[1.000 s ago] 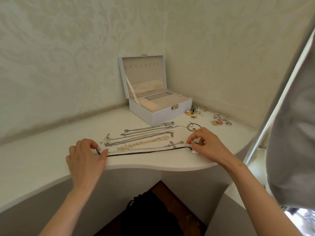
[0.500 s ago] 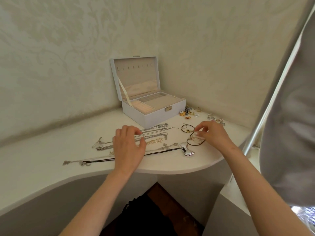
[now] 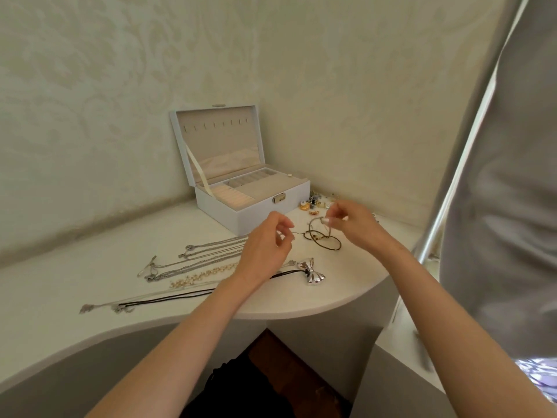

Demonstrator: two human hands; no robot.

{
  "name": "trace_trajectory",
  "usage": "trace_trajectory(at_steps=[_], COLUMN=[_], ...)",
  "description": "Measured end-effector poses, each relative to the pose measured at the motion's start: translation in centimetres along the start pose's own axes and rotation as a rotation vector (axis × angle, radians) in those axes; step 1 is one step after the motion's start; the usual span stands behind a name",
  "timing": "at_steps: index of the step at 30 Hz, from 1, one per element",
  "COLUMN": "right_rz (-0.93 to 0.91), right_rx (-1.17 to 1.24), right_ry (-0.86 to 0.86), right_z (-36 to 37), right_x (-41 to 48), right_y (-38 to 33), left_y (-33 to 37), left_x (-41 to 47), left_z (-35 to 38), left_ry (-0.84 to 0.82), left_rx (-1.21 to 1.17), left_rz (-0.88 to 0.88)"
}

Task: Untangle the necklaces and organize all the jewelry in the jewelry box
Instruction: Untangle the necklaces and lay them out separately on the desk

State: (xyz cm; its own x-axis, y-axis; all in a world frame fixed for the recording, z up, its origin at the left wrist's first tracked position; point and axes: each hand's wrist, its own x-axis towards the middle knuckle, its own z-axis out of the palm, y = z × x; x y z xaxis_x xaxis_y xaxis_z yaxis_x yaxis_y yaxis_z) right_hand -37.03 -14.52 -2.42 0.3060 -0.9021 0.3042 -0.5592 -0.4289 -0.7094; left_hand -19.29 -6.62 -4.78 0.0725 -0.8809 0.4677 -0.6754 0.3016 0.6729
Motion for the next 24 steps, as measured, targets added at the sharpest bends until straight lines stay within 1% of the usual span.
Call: trace_trajectory(at_steps=[3,5,7,11,15,20,22,24], right_rz=[-0.031,-0.058,-0.083,-0.110,-0.100,-0.079,-0.082,-0.070], right_rx=[0.241,0.277,0.285,0.355,0.434,0.419,0.440,0.467], right_ry=[0.026,0.015,0.023,0.031,0.042,-0.043,-0.063,-0.091], right_z=[-1.1,-1.6,-1.8,-2.1,-2.8,-4.3,-4.8,-5.3], right_x=[0.3,0.6,1.1,1.8,1.7,1.3,1.2,1.0], right_y=[-1.9,-2.9,-3.5,-4.1,-4.8,-5.2,-5.1,-5.0], left_y=[1.7,2.9,3.8,4.5,4.5,4.4,4.3,4.4], left_x=[2.0,3.5,4.8,6.5,7.0,7.5,7.6,7.6], left_z=[0.2,0.2,0.2,-0.1,-0.9,-2.0,-2.5,-3.0], left_ry=[-0.060,-0.119,-0.130,-0.041,0.029,0.113,0.161,0.173], left_rx=[-0.131,-0.264,-0.348,-0.350,-0.411,-0.349,-0.270,-0.269], left_rz=[-0.003,-0.022,-0.034,-0.029,-0.053,-0.011,0.011,0.018])
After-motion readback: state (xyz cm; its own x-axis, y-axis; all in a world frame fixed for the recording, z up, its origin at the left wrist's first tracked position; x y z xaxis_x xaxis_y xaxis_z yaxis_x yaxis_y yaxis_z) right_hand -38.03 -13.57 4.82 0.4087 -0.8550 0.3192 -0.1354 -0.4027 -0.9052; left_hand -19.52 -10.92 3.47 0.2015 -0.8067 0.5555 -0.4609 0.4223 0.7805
